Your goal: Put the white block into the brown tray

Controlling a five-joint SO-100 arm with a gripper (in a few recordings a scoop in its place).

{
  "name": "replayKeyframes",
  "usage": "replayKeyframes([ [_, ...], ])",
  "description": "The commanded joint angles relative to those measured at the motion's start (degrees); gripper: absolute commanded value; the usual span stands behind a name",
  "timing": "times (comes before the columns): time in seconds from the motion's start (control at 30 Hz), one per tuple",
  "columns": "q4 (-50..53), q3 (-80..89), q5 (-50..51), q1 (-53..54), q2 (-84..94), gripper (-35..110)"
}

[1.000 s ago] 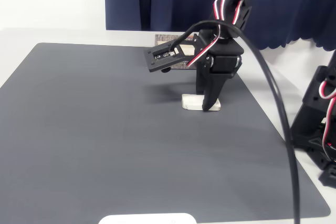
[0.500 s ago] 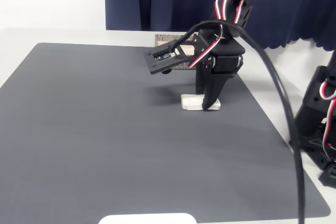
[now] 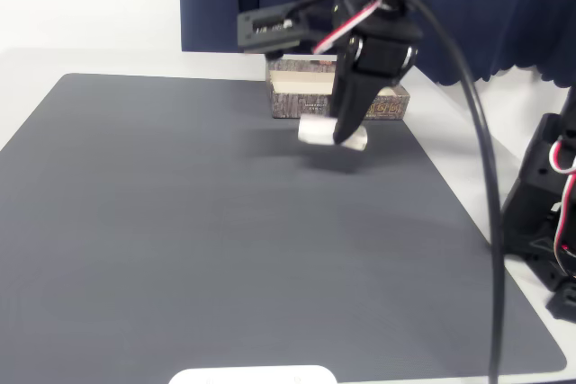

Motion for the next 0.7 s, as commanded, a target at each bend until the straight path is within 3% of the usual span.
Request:
replayKeyframes([
  [0.0,0.7,-5.4,0.5,0.7,-0.1,0],
  [0.2,2.1,-13.2,0.8,3.0,-3.3,0],
  [0.43,10.2,-23.0,1.9,12.7,-9.5,0],
  [0.67,10.3,-29.4,0.5,19.3,-18.2,0],
])
